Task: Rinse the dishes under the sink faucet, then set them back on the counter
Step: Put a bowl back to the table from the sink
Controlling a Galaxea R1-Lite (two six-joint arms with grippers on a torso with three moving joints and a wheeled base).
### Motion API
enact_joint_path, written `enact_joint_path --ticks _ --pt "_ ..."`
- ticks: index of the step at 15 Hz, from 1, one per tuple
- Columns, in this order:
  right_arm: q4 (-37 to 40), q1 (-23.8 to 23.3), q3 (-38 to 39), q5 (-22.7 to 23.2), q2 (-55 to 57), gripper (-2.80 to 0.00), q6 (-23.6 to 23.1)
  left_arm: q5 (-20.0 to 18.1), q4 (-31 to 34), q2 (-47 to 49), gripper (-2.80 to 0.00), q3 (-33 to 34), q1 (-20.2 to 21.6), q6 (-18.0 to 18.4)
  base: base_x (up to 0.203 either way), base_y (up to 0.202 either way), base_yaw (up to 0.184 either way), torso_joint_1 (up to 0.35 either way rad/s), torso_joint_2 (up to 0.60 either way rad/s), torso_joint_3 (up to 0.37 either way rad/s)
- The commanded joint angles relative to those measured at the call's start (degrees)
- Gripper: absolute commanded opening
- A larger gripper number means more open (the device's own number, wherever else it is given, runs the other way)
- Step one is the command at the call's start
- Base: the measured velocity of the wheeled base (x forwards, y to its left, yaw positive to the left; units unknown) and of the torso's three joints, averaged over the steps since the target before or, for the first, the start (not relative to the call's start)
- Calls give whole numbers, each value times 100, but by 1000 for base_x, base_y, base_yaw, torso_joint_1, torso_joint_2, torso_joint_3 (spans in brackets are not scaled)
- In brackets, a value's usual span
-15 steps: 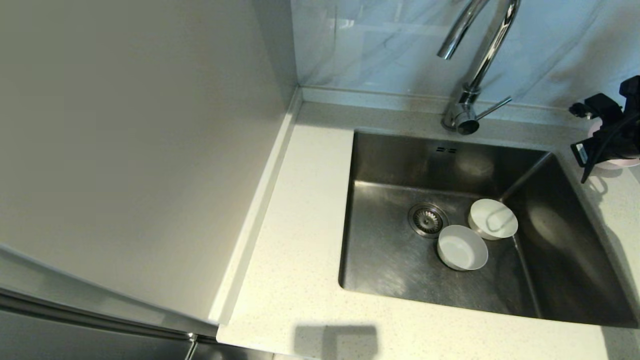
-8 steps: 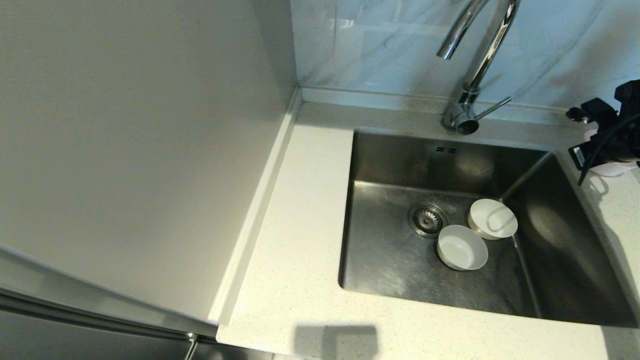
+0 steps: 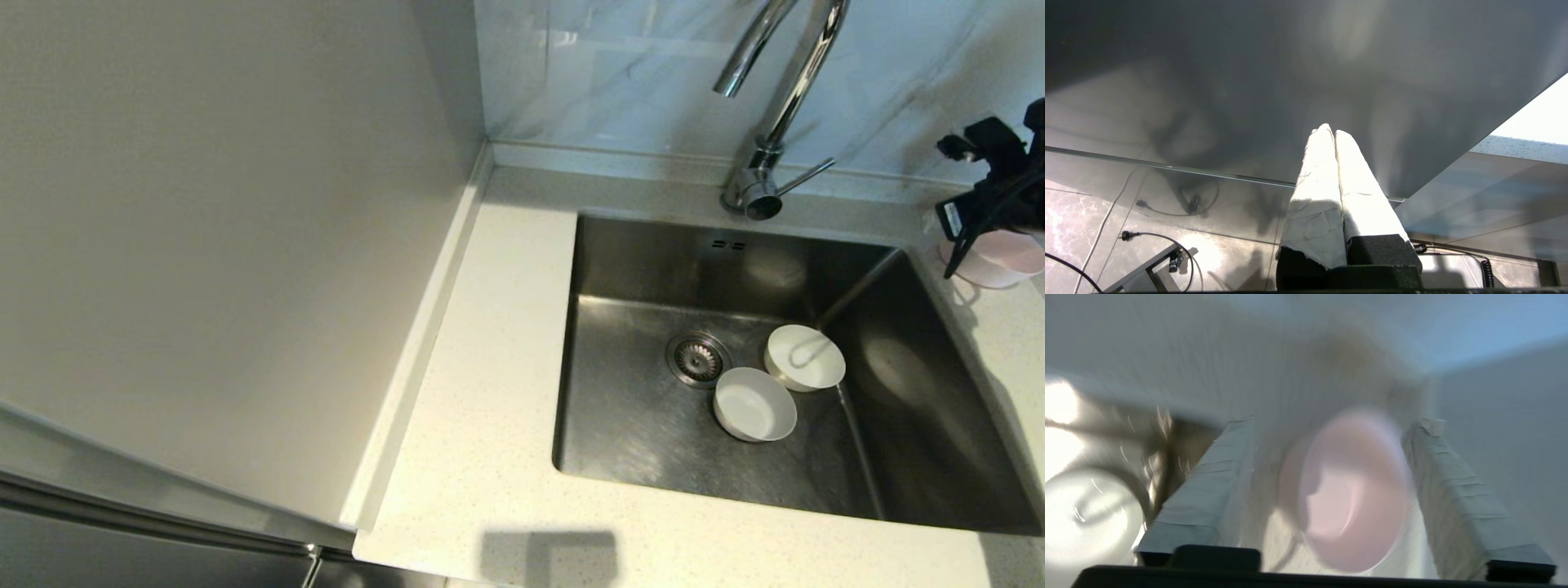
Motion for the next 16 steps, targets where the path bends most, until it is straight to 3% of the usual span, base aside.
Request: enact_joint_path --ticks 1,3,6,8,9,16 --pt "-99 193 32 211 -503 0 -6 -3 -2 -25 -280 0 1 -2 0 0 0 0 0 0" --pt "226 476 270 682 -949 0 73 4 -2 -18 -280 0 1 -2 0 0 0 0 0 0" --pt "2056 921 671 1202 -1389 0 531 4 -2 -18 -280 0 1 -2 0 0 0 0 0 0" --pt "2978 1309 869 1310 -1478 0 1089 4 -2 -25 -280 0 1 -2 0 0 0 0 0 0" --pt "3072 1467 987 1305 -1462 0 1386 0 -2 -18 -280 0 1 -2 0 0 0 0 0 0" --pt "2931 1943 1182 105 -324 0 1908 4 -2 -18 -280 0 1 -3 0 0 0 0 0 0"
